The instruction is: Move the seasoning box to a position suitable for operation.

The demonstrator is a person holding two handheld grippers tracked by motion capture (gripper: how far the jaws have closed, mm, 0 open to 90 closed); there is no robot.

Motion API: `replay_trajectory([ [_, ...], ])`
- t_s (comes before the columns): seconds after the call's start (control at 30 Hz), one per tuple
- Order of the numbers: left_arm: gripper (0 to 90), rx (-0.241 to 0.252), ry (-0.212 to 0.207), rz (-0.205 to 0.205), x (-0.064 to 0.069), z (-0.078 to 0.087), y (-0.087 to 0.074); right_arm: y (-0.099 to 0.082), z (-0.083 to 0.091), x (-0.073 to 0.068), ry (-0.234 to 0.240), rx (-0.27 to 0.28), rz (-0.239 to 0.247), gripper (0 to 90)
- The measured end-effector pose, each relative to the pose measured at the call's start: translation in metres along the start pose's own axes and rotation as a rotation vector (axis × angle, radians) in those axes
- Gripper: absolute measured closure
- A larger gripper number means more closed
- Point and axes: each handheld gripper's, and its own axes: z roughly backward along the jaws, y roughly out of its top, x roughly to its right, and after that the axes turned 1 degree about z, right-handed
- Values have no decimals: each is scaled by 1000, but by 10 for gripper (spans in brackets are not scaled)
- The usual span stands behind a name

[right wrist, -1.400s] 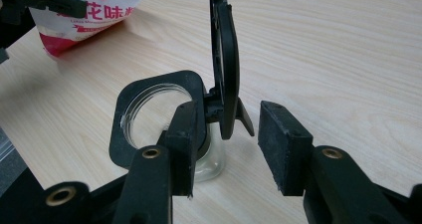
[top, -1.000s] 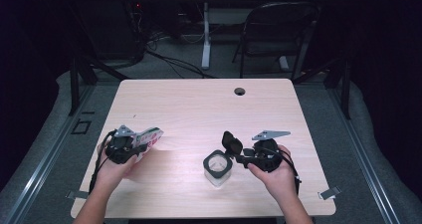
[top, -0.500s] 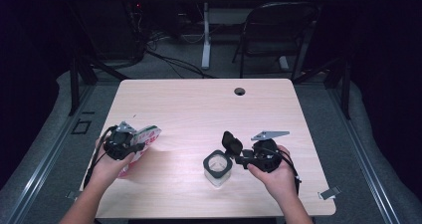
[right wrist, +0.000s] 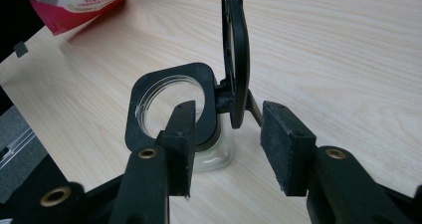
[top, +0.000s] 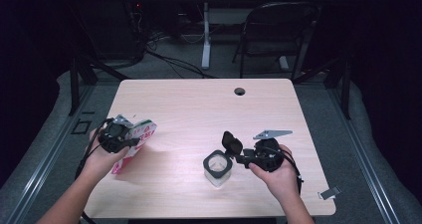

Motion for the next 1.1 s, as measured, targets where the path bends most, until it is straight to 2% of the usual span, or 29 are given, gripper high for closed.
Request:
replay_trajectory([
  [0.3,900,34,32,-5,-9,26,13,1,2,-2,2,19,-4,588],
  [0.4,900,42,30,-12,-11,33,18,2,4,-2,6,23,-3,589],
  [0.5,900,53,10,-17,-10,38,22,2,6,-3,9,32,-6,591],
  [0.63,900,73,-26,-26,-3,43,27,3,9,-4,14,34,3,592],
  [0.87,900,75,-42,-70,13,44,36,5,15,-5,22,46,7,605],
  [1.1,900,83,-94,-97,27,42,43,7,18,-10,17,34,45,611],
])
